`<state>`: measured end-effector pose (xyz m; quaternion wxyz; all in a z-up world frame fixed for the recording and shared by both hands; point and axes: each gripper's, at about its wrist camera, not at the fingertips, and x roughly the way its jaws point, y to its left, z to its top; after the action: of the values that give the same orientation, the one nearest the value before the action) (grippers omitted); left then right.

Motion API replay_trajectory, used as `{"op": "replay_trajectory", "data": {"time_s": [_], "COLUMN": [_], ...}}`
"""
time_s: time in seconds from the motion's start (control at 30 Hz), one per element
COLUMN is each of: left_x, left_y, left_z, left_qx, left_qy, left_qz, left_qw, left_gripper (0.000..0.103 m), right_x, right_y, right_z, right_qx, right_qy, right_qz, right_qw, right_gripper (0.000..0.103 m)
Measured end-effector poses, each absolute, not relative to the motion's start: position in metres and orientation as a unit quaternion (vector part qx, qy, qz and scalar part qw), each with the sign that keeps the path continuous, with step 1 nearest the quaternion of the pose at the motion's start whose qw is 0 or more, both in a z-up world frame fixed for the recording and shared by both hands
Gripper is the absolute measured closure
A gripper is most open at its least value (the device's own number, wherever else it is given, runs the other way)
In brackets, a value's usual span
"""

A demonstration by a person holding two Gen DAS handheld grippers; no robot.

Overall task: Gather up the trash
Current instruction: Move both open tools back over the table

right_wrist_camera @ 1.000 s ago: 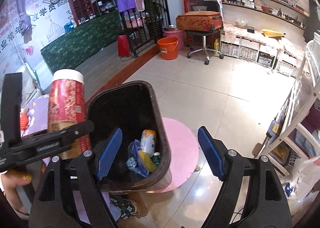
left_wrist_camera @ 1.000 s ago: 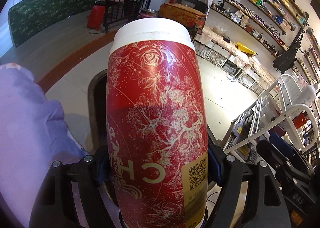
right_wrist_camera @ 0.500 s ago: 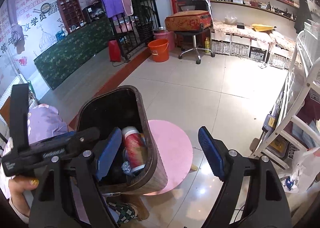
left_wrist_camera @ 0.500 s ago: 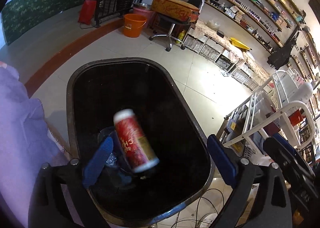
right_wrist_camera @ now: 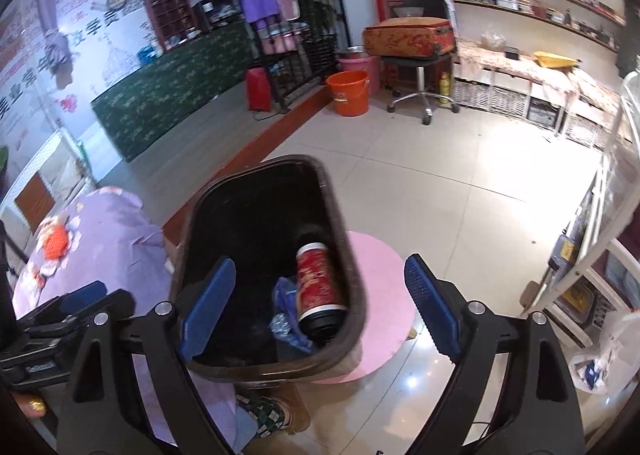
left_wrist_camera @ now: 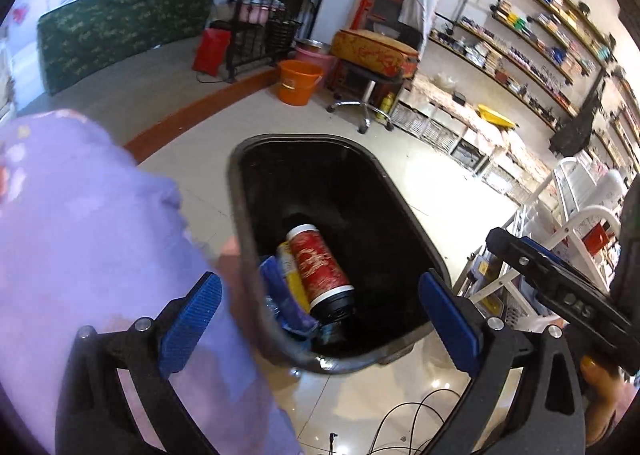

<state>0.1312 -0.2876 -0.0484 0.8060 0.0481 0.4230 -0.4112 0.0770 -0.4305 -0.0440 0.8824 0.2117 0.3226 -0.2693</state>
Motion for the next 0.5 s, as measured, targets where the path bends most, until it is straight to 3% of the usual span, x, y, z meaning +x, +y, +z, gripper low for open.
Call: {"op": "replay_trajectory", "data": {"time_s": [0.5], "left_x": [0.137], "left_y": [-0.162], "left_z": [-0.039], "left_qx": [0.063], "left_qy": [0.405], "left_qz": [-0.280], "left_qw": [0.868], "left_gripper": [0.006], "right_x": [0.164], "right_y": [-0.324], "right_z": [-0.059], "right_qx": [0.187], "right_qy": [0.373], "right_qz": [-0.105], "right_qw": [0.903], "right_gripper": [0.017]}}
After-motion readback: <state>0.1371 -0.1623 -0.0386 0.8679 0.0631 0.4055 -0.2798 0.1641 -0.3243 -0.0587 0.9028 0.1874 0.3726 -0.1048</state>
